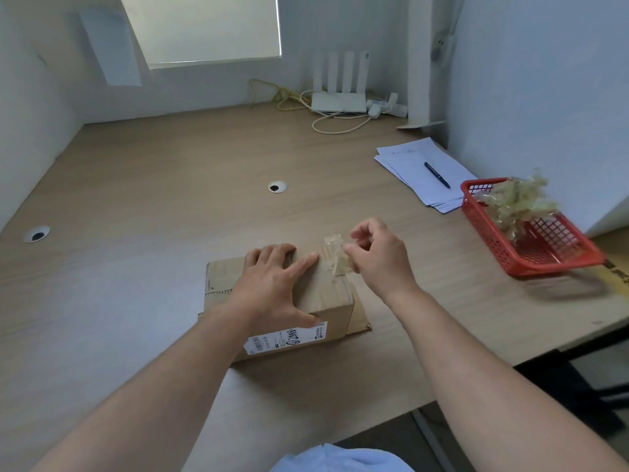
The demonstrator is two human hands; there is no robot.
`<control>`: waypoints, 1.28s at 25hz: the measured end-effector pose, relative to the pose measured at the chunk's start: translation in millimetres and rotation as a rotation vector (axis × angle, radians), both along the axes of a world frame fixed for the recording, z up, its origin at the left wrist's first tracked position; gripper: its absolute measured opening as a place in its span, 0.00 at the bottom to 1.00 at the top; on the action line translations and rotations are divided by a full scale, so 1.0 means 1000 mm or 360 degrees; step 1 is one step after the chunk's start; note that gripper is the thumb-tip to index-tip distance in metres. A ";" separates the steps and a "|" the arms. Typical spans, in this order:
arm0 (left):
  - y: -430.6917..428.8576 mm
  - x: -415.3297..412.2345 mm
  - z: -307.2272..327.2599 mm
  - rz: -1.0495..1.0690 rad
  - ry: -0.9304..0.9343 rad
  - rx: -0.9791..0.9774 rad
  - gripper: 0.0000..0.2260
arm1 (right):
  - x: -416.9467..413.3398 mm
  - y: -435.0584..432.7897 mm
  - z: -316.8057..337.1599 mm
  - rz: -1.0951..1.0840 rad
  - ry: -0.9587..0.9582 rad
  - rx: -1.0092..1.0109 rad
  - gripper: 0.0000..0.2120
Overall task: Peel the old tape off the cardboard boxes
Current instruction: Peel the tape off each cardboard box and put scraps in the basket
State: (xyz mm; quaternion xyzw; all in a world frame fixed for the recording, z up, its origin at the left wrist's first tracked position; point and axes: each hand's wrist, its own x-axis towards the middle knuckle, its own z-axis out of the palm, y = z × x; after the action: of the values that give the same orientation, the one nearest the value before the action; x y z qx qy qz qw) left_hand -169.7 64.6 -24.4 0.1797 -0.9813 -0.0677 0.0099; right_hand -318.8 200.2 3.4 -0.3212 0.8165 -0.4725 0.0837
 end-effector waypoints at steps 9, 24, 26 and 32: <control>0.009 -0.007 -0.007 0.0020 0.0034 -0.0015 0.48 | 0.001 0.009 -0.016 0.0116 -0.0001 0.0197 0.16; 0.002 -0.022 -0.011 0.0012 0.0138 -0.0009 0.47 | 0.014 -0.012 -0.027 -0.0132 0.0284 0.0248 0.05; 0.006 -0.030 -0.010 -0.0015 0.0117 0.0000 0.47 | -0.003 -0.007 -0.028 -0.0168 0.0252 0.0237 0.01; 0.033 -0.089 -0.004 -0.0049 0.0077 0.0001 0.46 | -0.120 0.050 -0.002 -0.0728 0.0050 0.0039 0.03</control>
State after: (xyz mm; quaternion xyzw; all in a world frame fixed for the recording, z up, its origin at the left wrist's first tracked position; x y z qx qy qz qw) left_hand -258.6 97.5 -28.6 0.1629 -0.9834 -0.0724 0.0324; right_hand -439.2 250.6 1.4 -0.1339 0.8749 -0.4641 -0.0345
